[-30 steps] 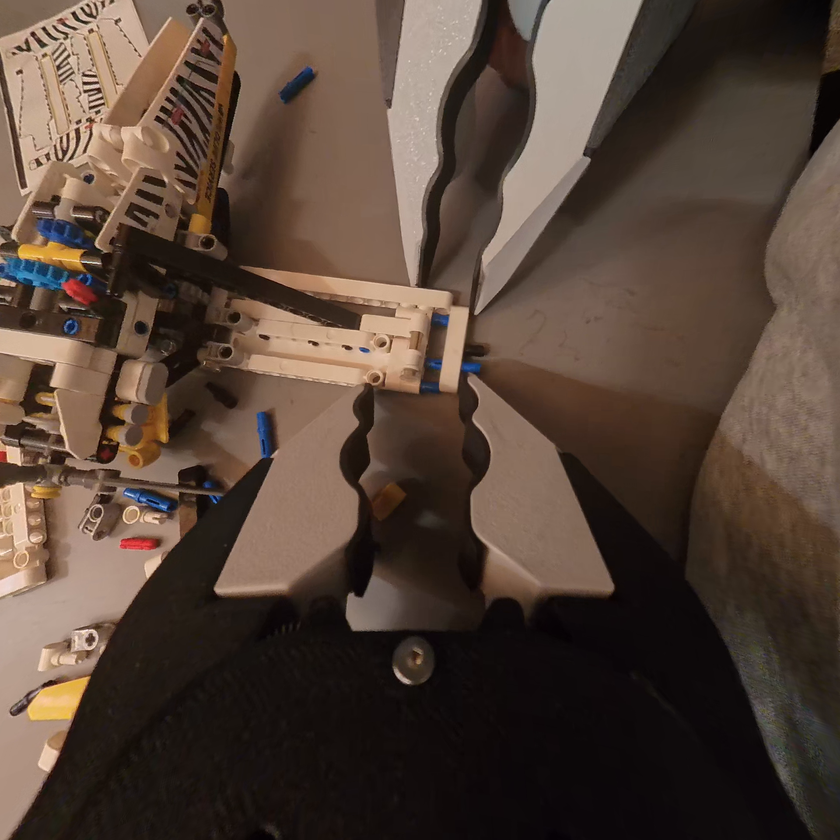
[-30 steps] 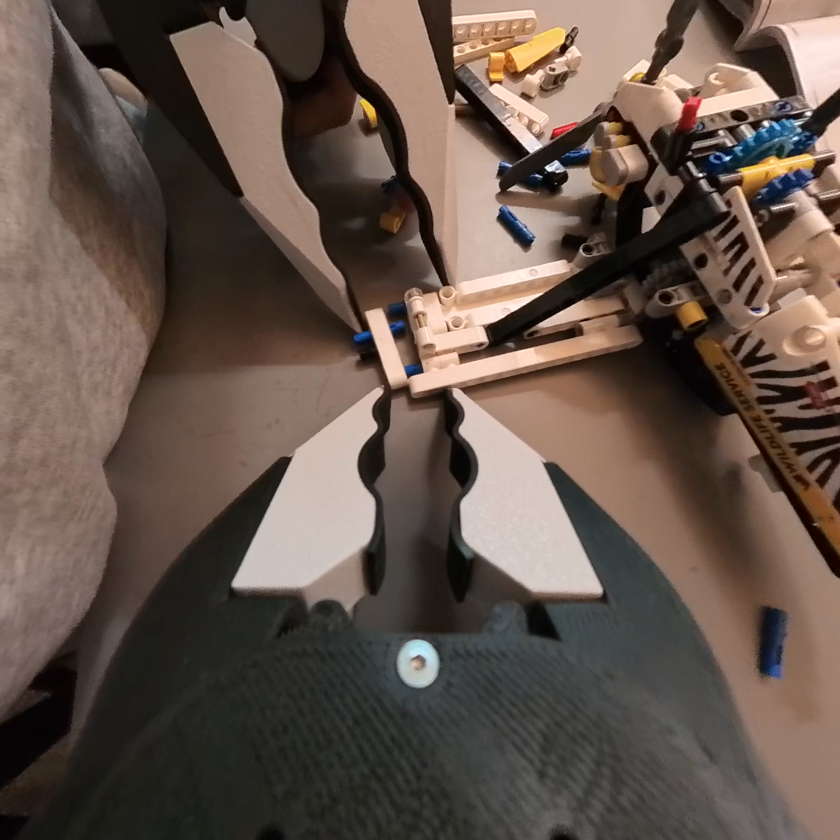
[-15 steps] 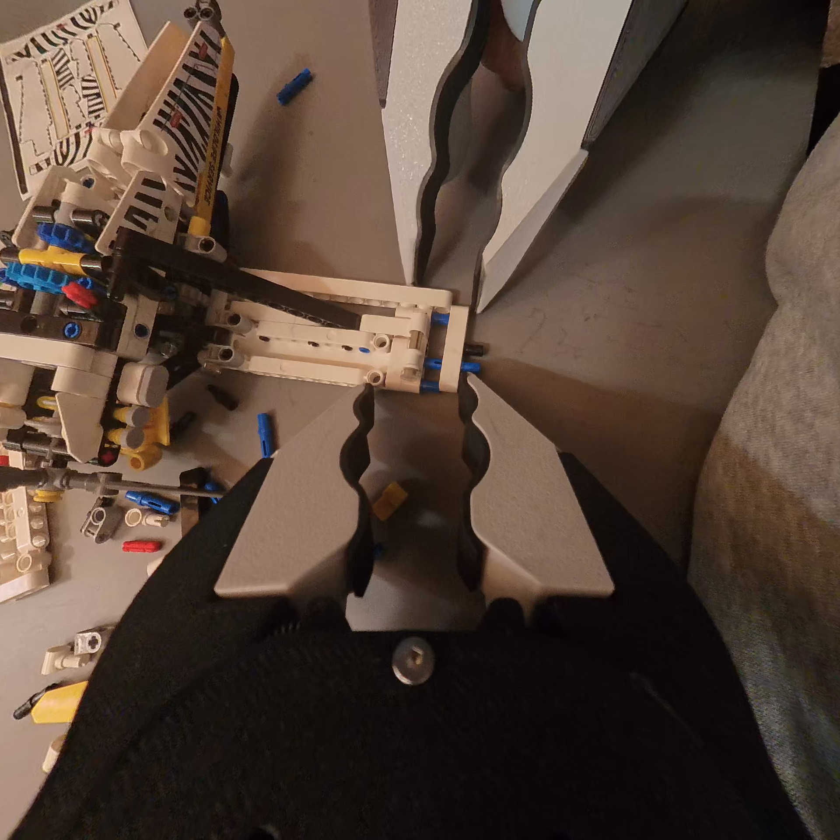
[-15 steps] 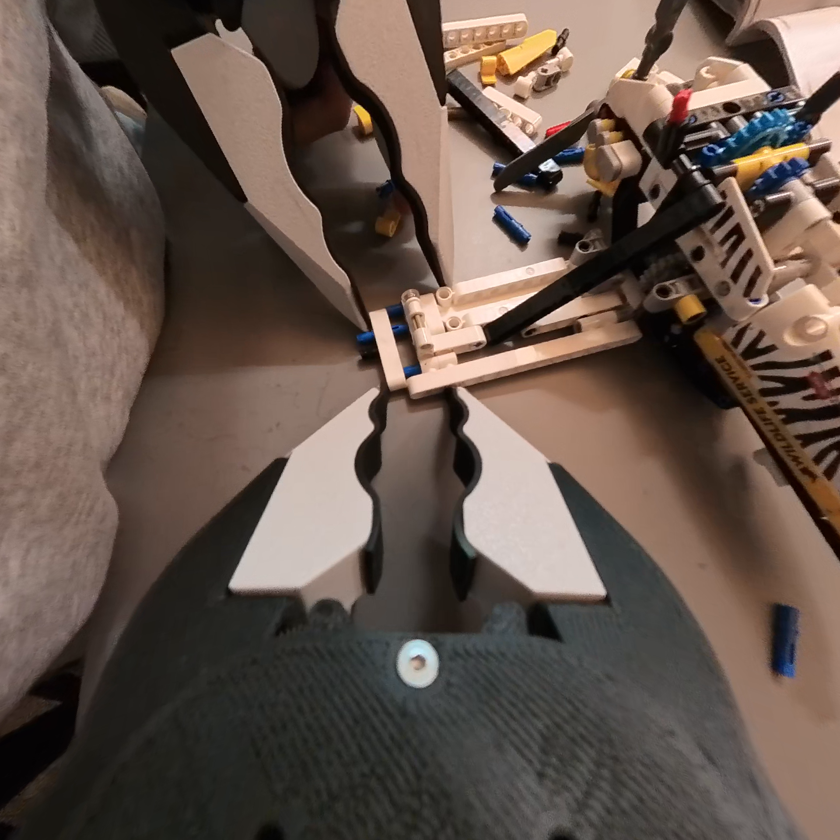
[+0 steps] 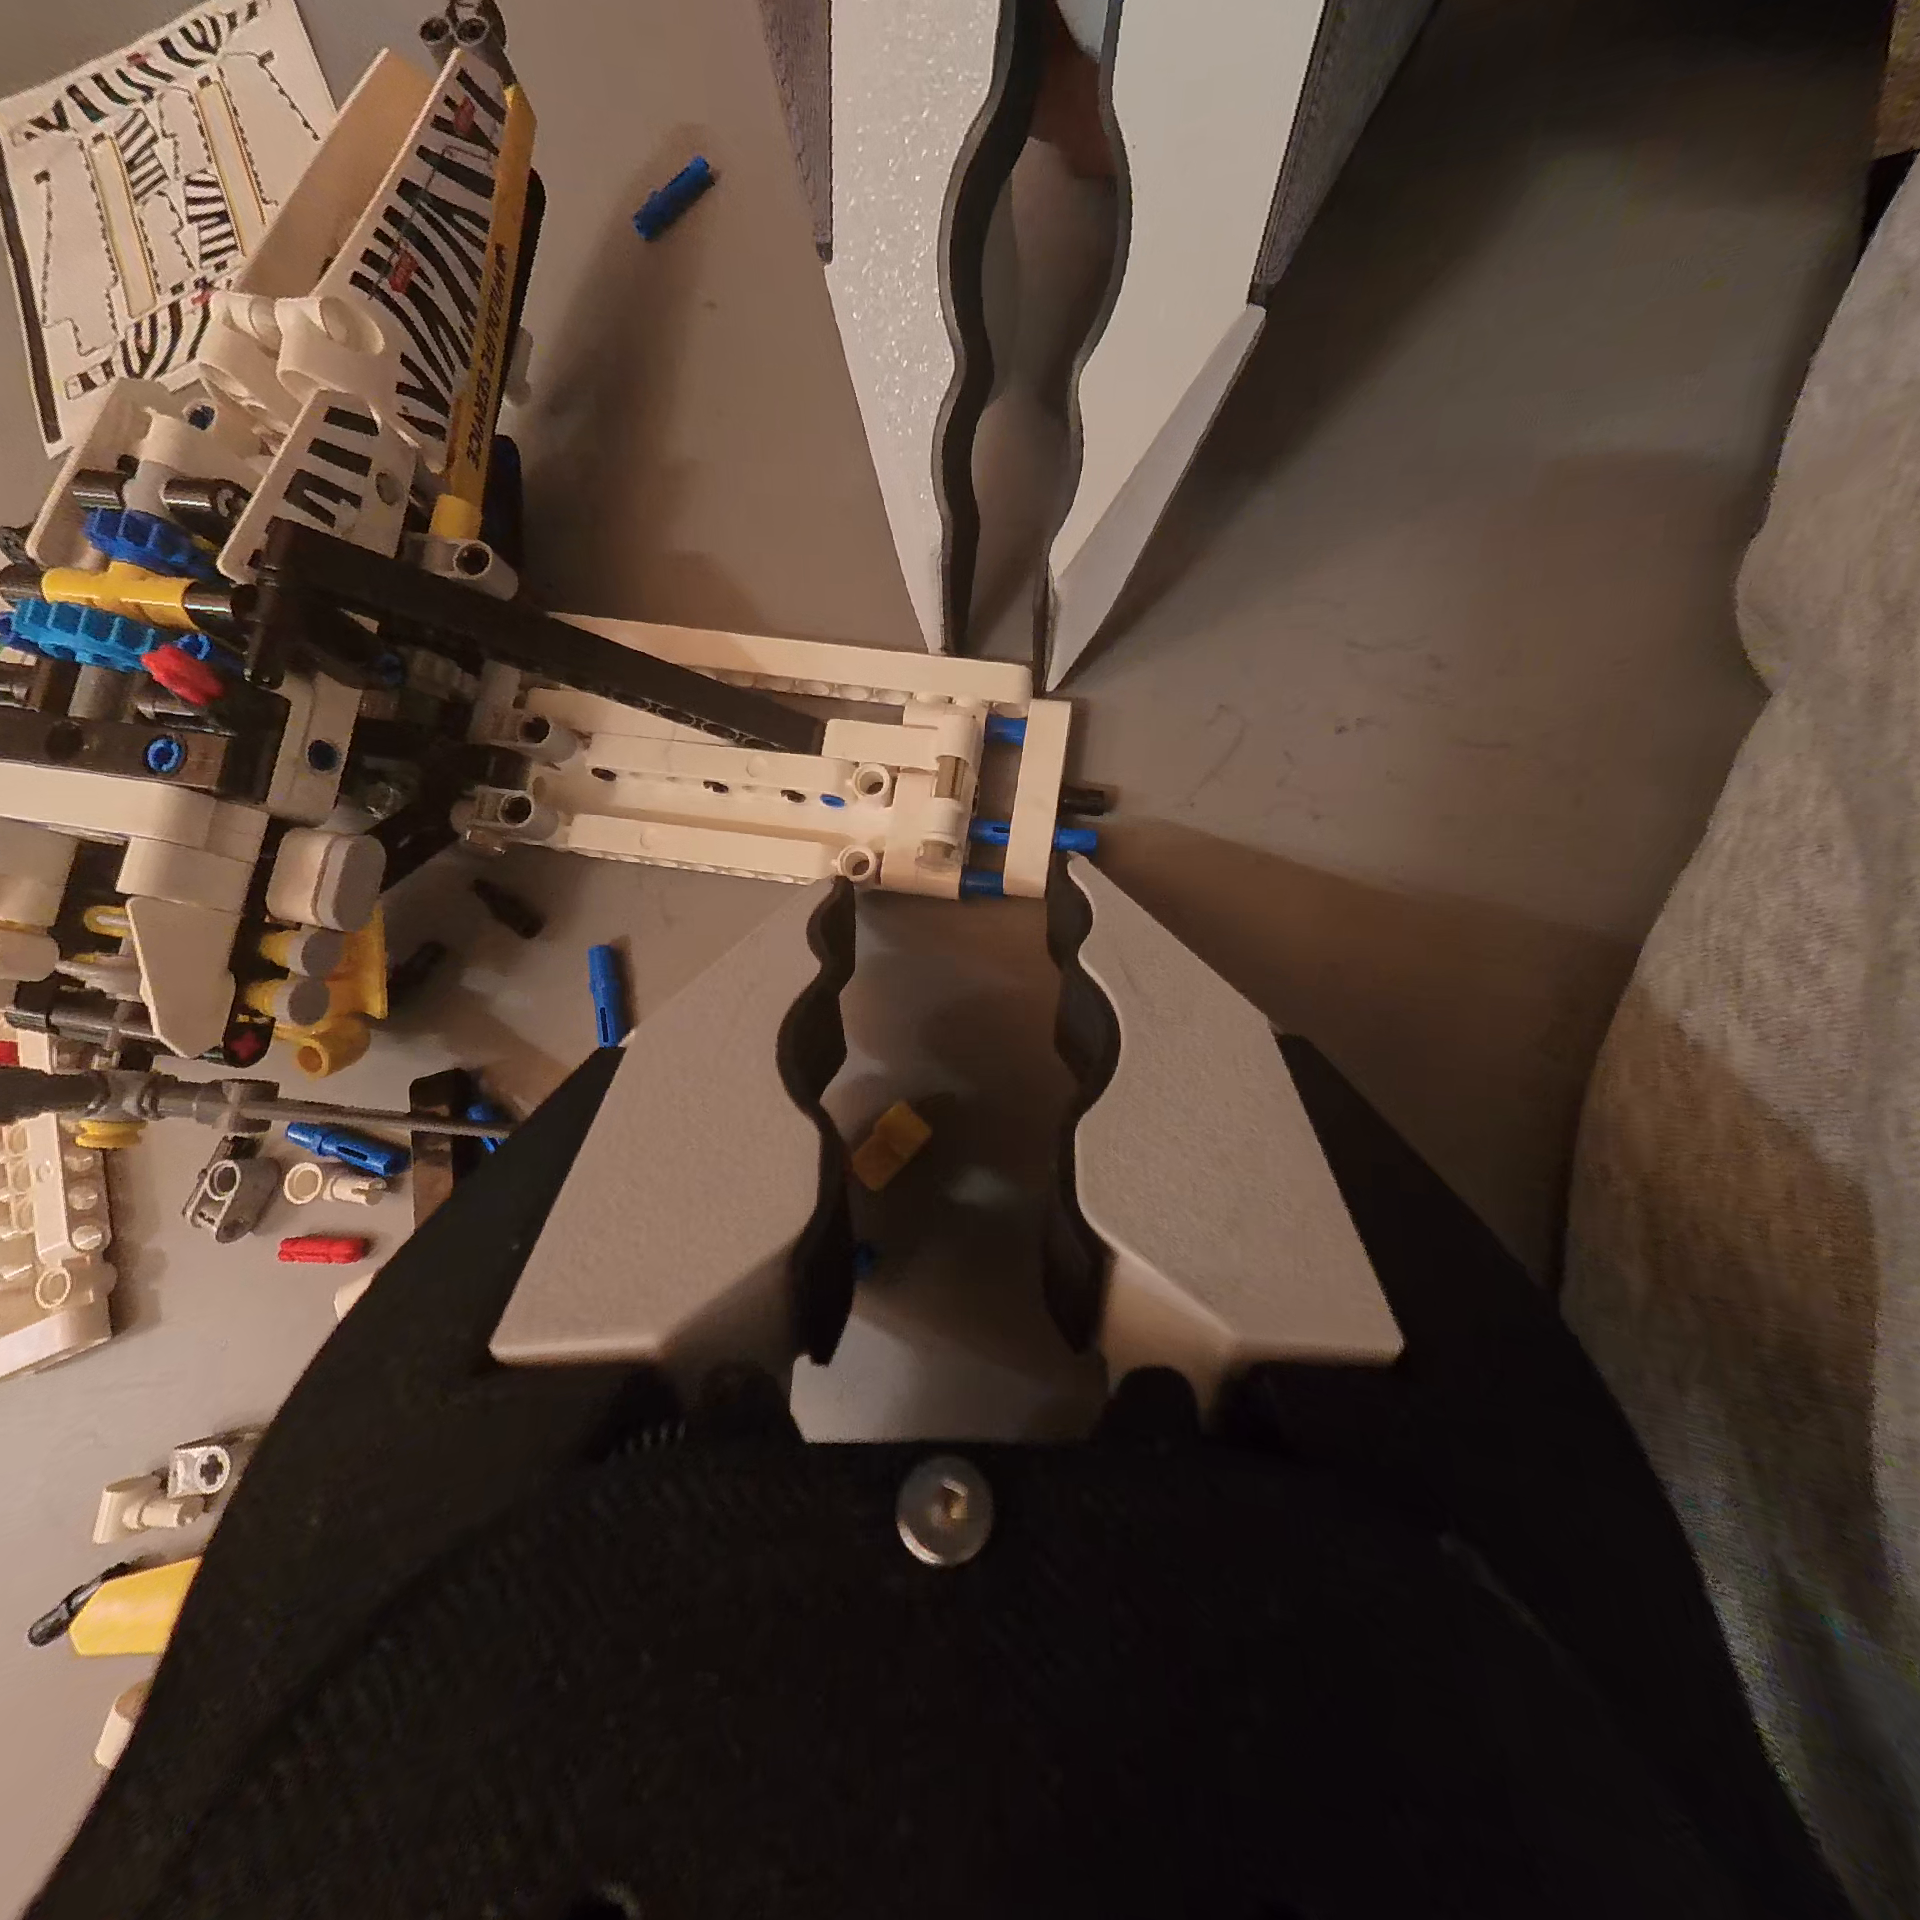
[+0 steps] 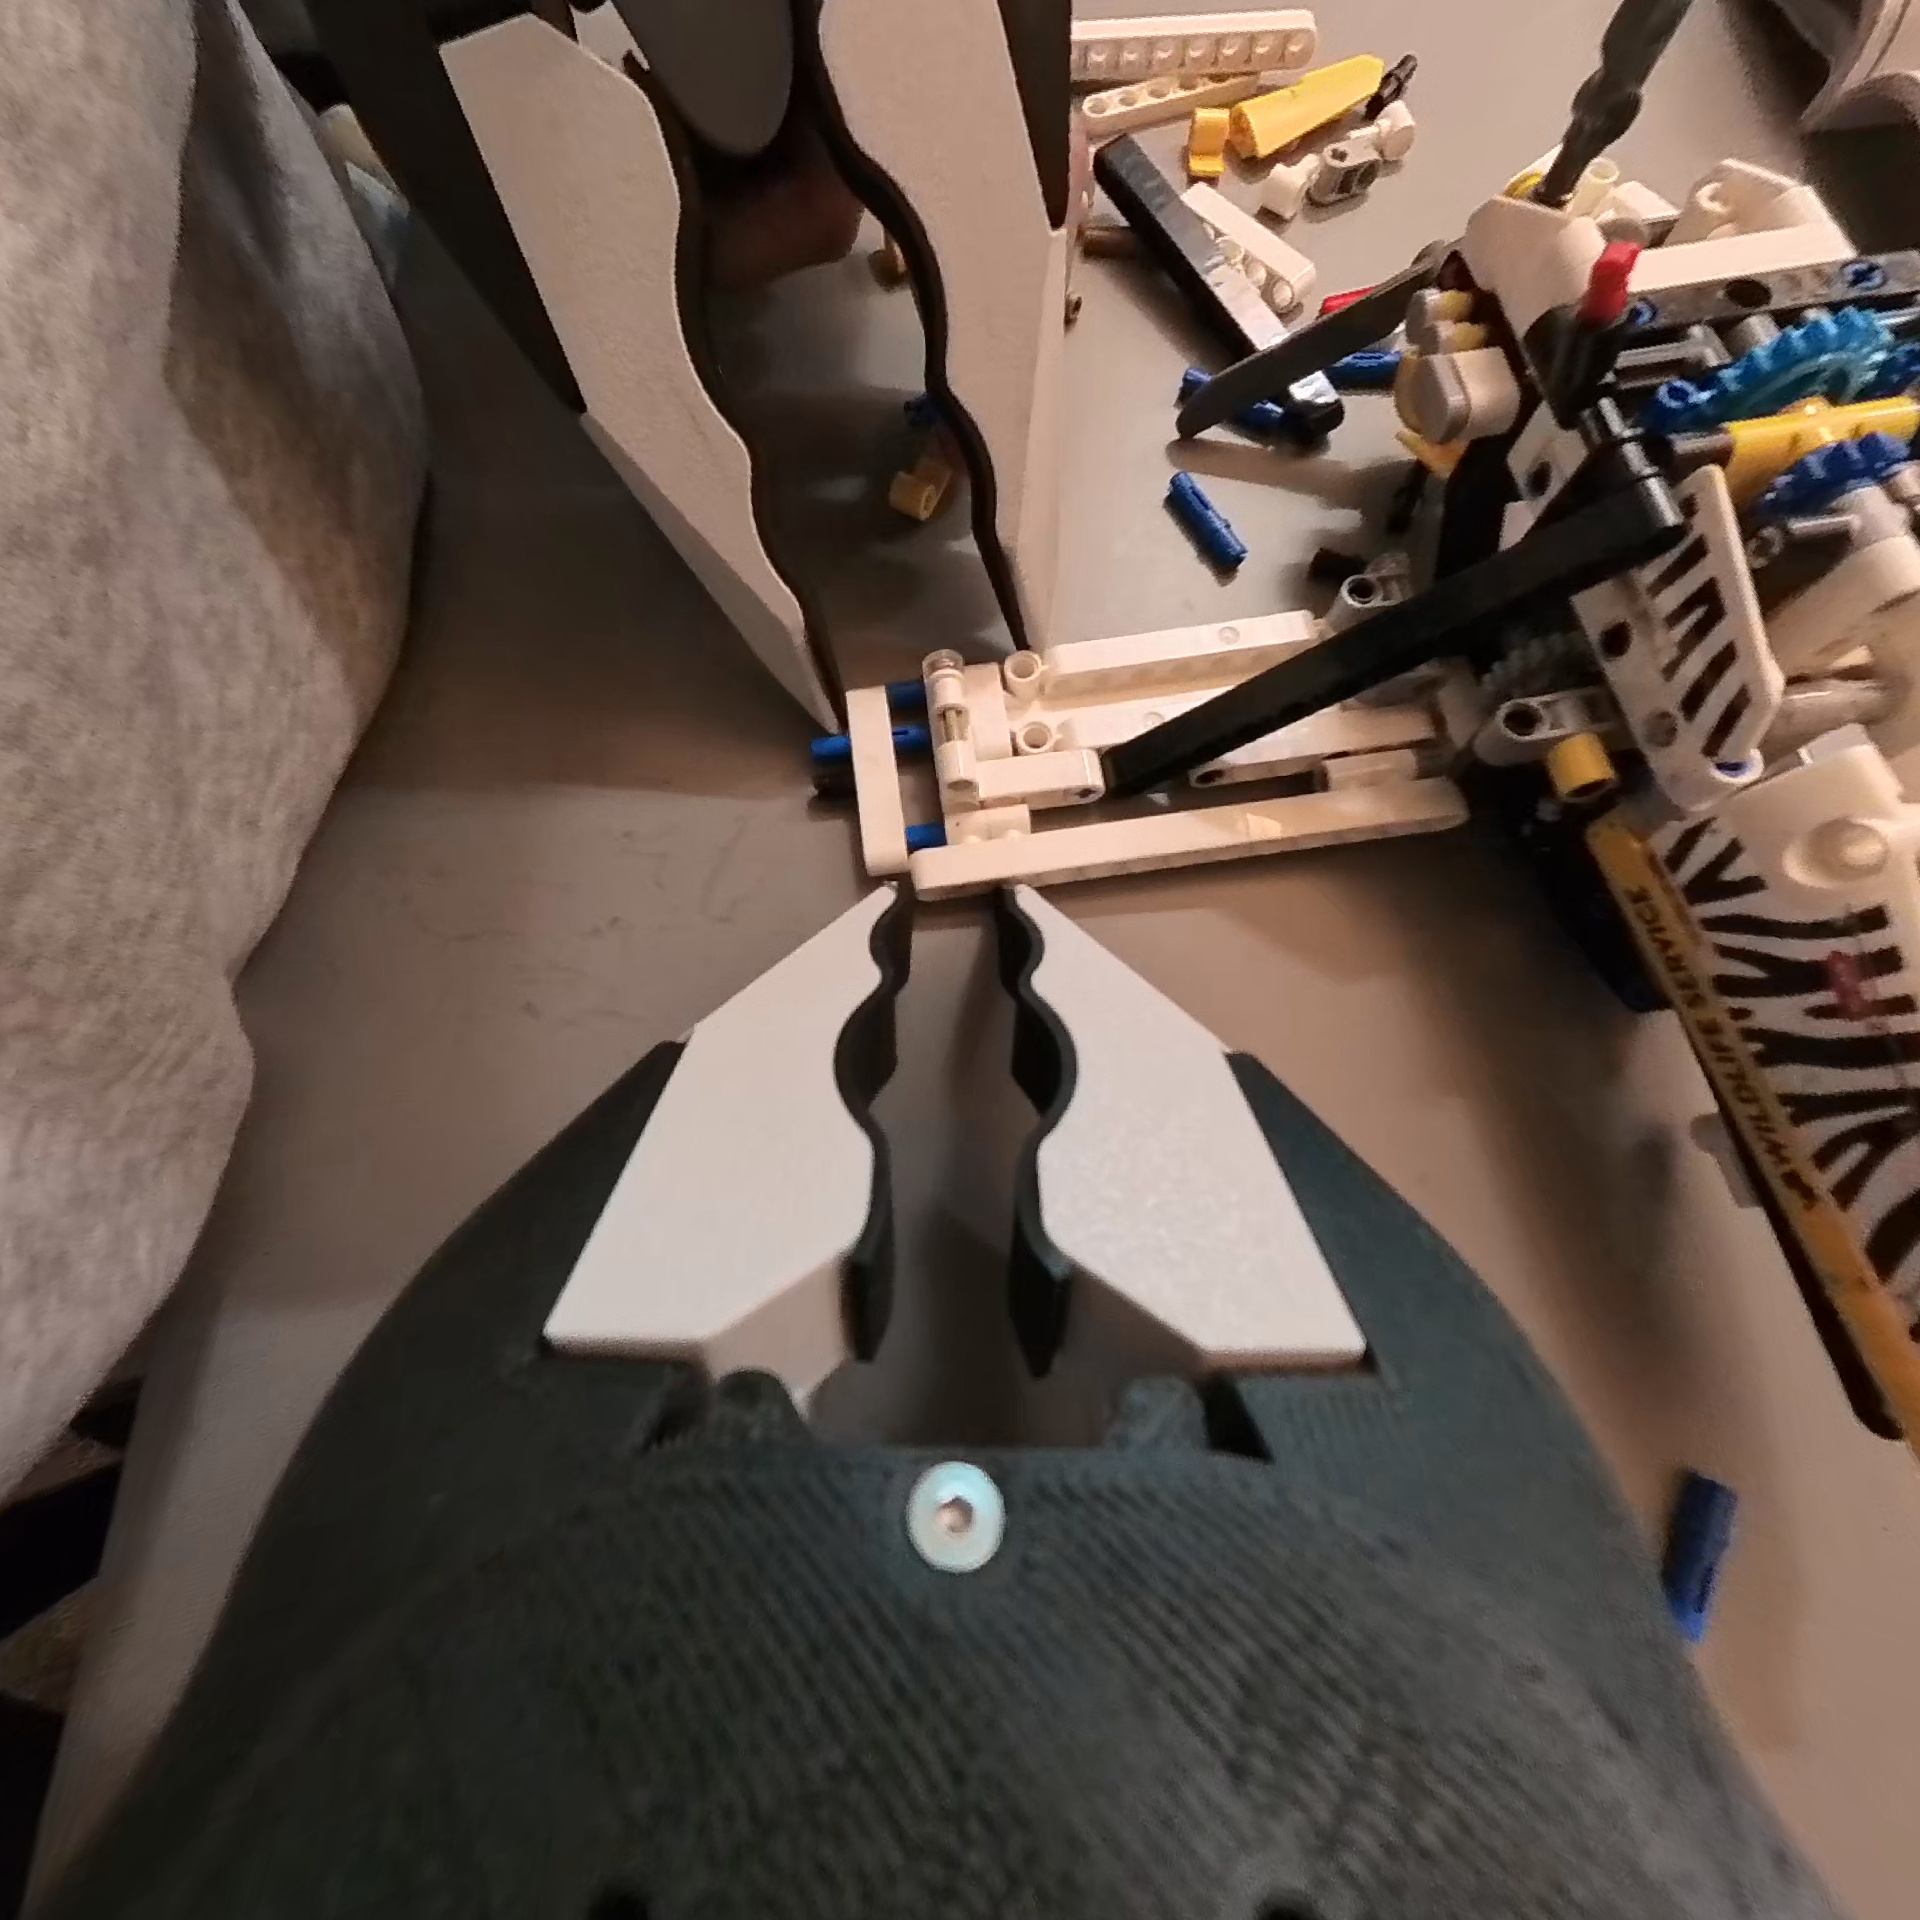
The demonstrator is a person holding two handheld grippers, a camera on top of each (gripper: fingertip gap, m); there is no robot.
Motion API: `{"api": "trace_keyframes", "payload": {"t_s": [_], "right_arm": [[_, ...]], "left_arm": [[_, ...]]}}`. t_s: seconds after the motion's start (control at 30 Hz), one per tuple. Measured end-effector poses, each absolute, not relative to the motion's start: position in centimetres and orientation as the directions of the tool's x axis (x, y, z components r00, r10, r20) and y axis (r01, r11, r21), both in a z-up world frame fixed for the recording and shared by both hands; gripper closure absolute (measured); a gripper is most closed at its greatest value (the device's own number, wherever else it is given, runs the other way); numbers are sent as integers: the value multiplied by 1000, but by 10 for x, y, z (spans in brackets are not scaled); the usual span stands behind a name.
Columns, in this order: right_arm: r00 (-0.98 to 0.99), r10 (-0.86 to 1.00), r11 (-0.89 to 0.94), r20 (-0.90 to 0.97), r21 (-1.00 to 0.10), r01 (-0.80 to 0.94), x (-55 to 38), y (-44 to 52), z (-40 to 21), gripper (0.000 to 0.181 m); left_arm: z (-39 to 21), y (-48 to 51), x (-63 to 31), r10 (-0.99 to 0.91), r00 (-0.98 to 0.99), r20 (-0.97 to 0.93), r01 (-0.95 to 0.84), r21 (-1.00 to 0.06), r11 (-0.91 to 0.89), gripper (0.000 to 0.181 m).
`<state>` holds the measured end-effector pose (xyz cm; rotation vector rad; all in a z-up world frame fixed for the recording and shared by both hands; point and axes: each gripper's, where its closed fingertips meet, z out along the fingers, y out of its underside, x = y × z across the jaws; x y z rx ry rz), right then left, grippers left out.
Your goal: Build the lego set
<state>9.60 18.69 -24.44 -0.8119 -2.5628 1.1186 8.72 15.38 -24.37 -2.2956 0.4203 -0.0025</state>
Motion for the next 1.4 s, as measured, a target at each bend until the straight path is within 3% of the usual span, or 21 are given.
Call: {"api": "trace_keyframes", "payload": {"t_s": [0.63,0.87,1.4], "right_arm": [[-728,685,492,21,-750,442,96,186,-244,165],[-716,698,485,22,-750,450,96,186,-244,165],[-769,639,505,-4,-752,424,101,183,-243,153]], "left_arm": [[-243,153,90,-324,939,-115,-305,-712,-632,139],[-244,152,88,-322,939,-118,-307,-710,-634,148],[-243,152,88,-323,938,-125,-312,-709,-632,150]]}}
